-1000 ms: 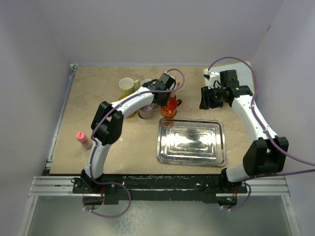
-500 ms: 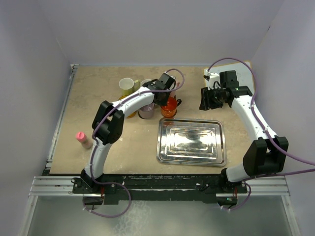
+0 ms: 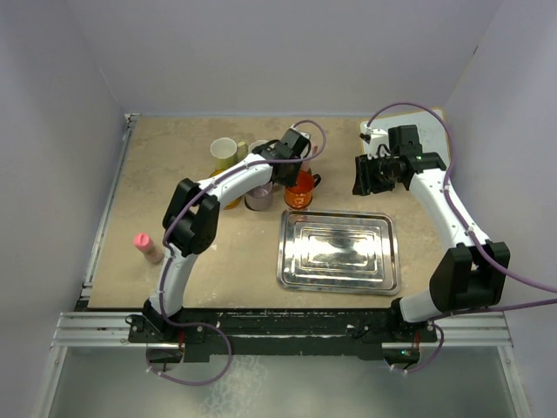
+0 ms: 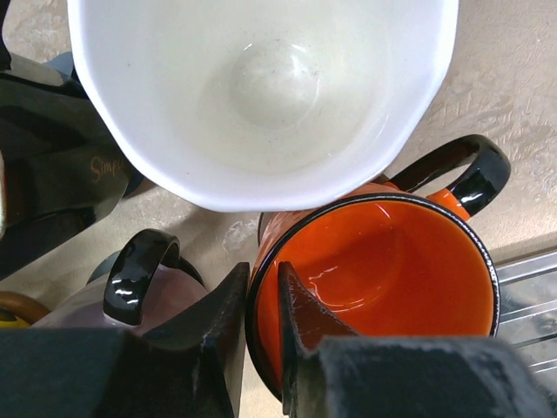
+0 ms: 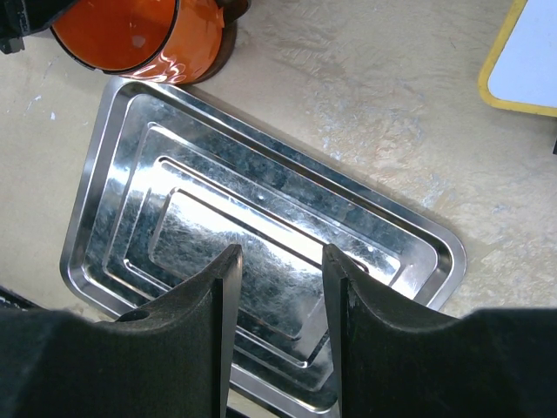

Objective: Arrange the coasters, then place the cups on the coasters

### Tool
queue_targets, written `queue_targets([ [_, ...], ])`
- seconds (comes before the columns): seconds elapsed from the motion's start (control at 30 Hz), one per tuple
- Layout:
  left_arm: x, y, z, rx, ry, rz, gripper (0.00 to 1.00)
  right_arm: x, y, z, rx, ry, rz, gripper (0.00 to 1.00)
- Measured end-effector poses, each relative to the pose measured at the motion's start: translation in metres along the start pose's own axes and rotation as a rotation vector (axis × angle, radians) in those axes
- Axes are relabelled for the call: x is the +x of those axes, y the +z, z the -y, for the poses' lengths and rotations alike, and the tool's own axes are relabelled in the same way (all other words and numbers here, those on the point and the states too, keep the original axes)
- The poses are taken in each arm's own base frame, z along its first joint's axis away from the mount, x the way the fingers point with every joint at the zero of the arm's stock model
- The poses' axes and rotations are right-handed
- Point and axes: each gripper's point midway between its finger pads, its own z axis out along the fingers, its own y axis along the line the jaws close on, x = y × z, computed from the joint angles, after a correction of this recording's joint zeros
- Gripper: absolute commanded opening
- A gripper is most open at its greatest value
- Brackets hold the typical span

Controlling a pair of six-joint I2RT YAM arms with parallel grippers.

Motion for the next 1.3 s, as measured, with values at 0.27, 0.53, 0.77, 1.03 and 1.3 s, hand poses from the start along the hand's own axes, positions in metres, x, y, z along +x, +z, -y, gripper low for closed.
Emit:
queue_targets([
  [0.27,-0.005,0.001,0.001,0.006,-0.001,0.020,0.24,0.000,0.000,0.000,-0.001,-0.001,0.000,0.45],
  [0.53,-0.008,-0.004,0.002,0.021,0.019,0.032,0.37,0.000,-0.002,0.000,-0.001,-0.015,0.001,0.47],
  [0.77,-0.028,-0.048,0.004,0.076,0.046,0.115,0.49,0.006,-0.004,-0.002,-0.016,-0.038,-0.021,0.51],
  [1.03,-0.075,-0.119,-0.021,0.013,0.176,0.329,0.80,-0.013,-0.018,-0.001,-0.013,-0.098,-0.026,0.57],
  [1.3,-0.085,-0.142,-0.081,-0.297,0.426,0.415,0.83,-0.029,-0.001,0.029,0.077,-0.138,-0.142,1.00],
])
